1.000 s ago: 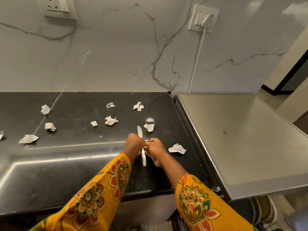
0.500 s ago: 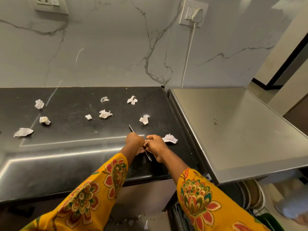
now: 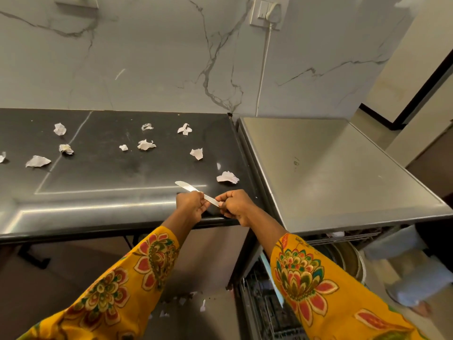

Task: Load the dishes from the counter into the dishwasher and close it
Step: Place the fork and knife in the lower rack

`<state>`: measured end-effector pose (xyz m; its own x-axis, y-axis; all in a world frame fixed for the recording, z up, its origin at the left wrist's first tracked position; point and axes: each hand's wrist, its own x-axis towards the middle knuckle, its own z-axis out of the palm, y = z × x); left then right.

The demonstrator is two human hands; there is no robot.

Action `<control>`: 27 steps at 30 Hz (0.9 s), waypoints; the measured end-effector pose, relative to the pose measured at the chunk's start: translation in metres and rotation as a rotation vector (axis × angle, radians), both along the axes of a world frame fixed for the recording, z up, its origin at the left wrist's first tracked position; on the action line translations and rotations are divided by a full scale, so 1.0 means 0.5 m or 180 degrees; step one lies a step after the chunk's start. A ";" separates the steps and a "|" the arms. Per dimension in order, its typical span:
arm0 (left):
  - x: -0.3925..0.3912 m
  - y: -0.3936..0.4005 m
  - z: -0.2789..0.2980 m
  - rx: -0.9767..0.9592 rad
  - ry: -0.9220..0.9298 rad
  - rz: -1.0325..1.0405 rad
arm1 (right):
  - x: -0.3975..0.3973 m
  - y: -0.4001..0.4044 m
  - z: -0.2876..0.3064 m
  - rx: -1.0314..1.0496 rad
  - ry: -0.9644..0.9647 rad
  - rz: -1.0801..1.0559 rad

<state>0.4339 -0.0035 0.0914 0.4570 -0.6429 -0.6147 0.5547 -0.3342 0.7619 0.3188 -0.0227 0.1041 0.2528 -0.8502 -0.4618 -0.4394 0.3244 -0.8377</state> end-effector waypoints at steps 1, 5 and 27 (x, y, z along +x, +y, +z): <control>-0.020 0.011 0.001 -0.0048 0.0046 0.0099 | -0.026 0.008 0.002 0.0010 -0.0011 0.0019; -0.110 0.048 0.003 -0.0206 0.0119 0.0380 | -0.128 0.041 0.004 0.0032 -0.0060 0.0076; -0.554 0.302 -0.116 0.0062 -0.0273 -0.0069 | -0.667 0.240 -0.116 0.0832 -0.0228 -0.0575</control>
<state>0.1569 0.1475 0.0334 0.4945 -0.6416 -0.5864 0.4802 -0.3607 0.7996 -0.0149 0.0971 0.0461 0.1484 -0.7392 -0.6569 -0.2980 0.6000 -0.7425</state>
